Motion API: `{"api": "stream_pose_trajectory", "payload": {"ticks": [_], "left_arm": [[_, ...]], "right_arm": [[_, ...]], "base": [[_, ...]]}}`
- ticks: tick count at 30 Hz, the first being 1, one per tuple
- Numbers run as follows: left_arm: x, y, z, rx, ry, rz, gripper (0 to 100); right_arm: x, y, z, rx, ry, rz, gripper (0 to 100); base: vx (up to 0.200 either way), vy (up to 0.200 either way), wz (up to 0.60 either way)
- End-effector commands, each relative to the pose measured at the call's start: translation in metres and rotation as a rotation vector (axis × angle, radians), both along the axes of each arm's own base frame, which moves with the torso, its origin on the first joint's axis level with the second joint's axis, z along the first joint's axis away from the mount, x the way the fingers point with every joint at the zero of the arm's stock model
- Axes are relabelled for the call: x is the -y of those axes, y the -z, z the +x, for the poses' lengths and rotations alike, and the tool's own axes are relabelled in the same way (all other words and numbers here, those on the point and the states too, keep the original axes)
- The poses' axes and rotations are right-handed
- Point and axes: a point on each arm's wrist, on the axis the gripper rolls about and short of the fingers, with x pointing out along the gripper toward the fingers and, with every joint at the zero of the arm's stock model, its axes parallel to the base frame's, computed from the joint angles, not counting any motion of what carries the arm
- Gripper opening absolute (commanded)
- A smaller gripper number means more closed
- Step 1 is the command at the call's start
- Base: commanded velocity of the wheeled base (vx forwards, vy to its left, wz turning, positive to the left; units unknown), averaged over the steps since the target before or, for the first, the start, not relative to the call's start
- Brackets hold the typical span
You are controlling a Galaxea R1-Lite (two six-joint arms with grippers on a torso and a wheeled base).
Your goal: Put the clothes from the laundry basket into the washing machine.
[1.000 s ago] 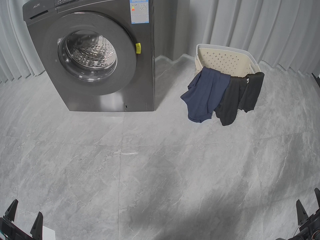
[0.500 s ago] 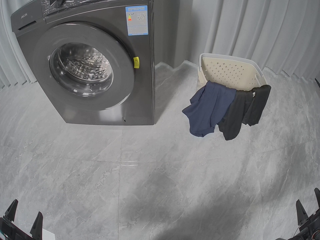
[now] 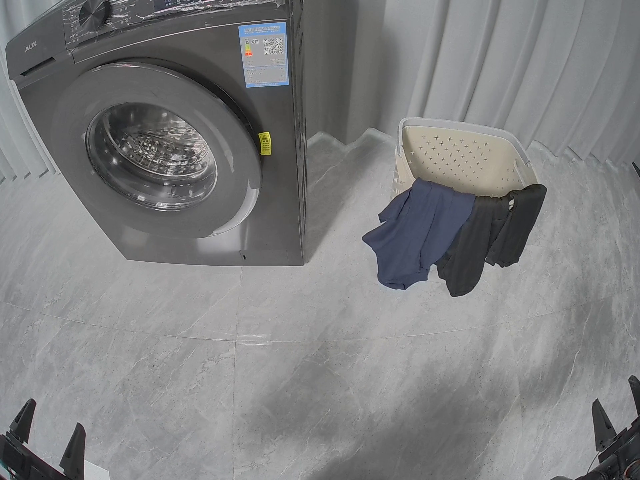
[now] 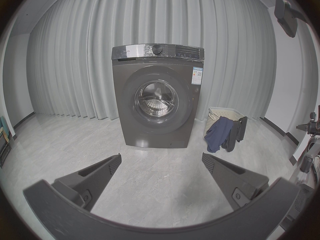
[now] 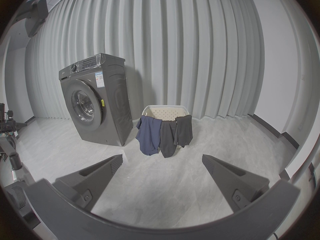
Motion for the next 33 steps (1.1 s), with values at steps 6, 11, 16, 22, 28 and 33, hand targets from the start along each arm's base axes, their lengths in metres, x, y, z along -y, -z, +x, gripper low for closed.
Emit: {"api": "stream_pose_trajectory", "payload": {"ticks": [6, 11, 16, 22, 28, 33], "left_arm": [[0.0, 0.0044, 0.0, -0.002, -0.001, -0.001, 100], [0.0, 0.0044, 0.0, -0.002, -0.001, -0.002, 100], [0.0, 0.0044, 0.0, -0.002, -0.001, -0.002, 100], [0.0, 0.0044, 0.0, -0.002, -0.001, -0.004, 100], [-0.0001, 0.0044, 0.0, -0.002, -0.004, -0.007, 100], [-0.0001, 0.0044, 0.0, -0.002, -0.006, -0.007, 100]], "right_arm": [[-0.0002, 0.0053, 0.0001, -0.001, -0.008, -0.003, 100], [-0.0001, 0.0053, 0.0001, -0.001, -0.005, 0.0, 100], [-0.0001, 0.0053, 0.0001, -0.001, -0.005, 0.0, 100], [-0.0001, 0.0053, 0.0001, -0.001, -0.005, 0.0, 100], [-0.0001, 0.0053, 0.0001, -0.001, -0.003, 0.0, 100], [-0.0001, 0.0053, 0.0001, -0.001, -0.003, 0.0, 100]], "base": [[0.0, -0.067, -0.1], [0.0, 0.0, -0.24], [0.0, -0.2, 0.0], [0.0, -0.2, 0.0], [0.0, -0.133, 0.0], [0.0, 0.0, 0.0]]}}
